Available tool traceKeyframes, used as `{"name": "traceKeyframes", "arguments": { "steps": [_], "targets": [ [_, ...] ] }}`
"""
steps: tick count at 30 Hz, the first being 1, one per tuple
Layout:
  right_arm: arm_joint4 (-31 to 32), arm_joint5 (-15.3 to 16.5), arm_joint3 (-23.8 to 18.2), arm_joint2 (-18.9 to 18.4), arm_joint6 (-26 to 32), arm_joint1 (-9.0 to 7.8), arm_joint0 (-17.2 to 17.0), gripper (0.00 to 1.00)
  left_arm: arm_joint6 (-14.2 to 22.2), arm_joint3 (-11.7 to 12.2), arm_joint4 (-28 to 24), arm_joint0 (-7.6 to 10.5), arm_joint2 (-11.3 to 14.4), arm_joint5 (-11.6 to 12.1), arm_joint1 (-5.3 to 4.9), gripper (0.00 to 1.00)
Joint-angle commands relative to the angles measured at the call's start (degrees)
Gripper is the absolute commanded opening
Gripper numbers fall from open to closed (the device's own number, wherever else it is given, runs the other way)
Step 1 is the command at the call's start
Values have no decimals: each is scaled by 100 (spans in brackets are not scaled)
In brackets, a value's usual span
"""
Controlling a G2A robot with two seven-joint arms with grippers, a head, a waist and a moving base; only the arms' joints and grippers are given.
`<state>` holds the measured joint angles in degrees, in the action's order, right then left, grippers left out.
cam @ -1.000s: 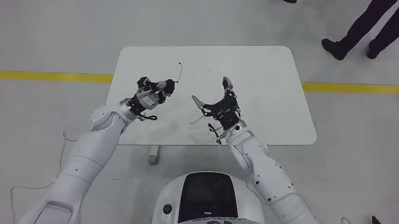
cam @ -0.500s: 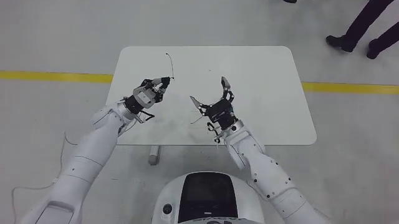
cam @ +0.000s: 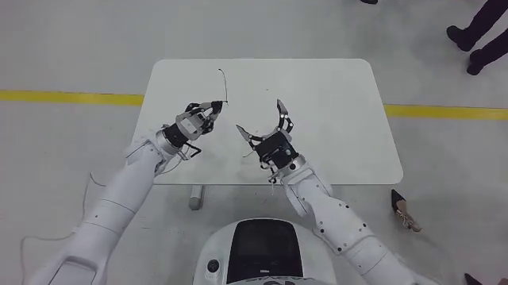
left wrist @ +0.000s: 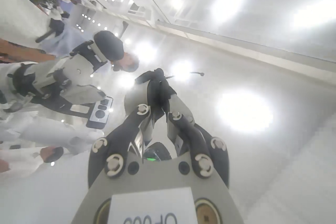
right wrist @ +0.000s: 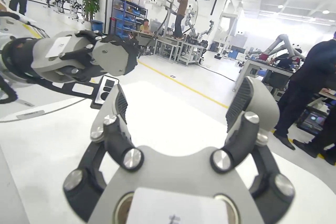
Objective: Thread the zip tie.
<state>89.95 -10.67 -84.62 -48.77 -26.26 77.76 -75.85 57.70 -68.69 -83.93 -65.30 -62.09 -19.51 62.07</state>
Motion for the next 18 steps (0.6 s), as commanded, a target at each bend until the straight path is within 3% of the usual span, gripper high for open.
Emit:
{"name": "traceKeyframes", "arguments": {
  "steps": [1,3,4,7,9,18],
  "targets": [
    [0,-60,41,82,-57,2,45,100,-27,26,-210,34,111,3,-15,0],
    [0,-105,94,165,-97,9,96,100,-37,39,-469,69,257,3,-33,0],
    [0,-118,113,191,-105,15,111,93,-48,53,-543,93,311,3,-45,0],
    [0,-147,170,256,-123,43,156,60,34,87,-602,132,441,3,-62,0],
    [0,-177,211,290,-138,70,187,49,82,114,-602,145,489,3,-56,0],
    [0,-439,445,485,-236,160,369,39,101,130,-602,157,520,3,-50,0]
  ]
}}
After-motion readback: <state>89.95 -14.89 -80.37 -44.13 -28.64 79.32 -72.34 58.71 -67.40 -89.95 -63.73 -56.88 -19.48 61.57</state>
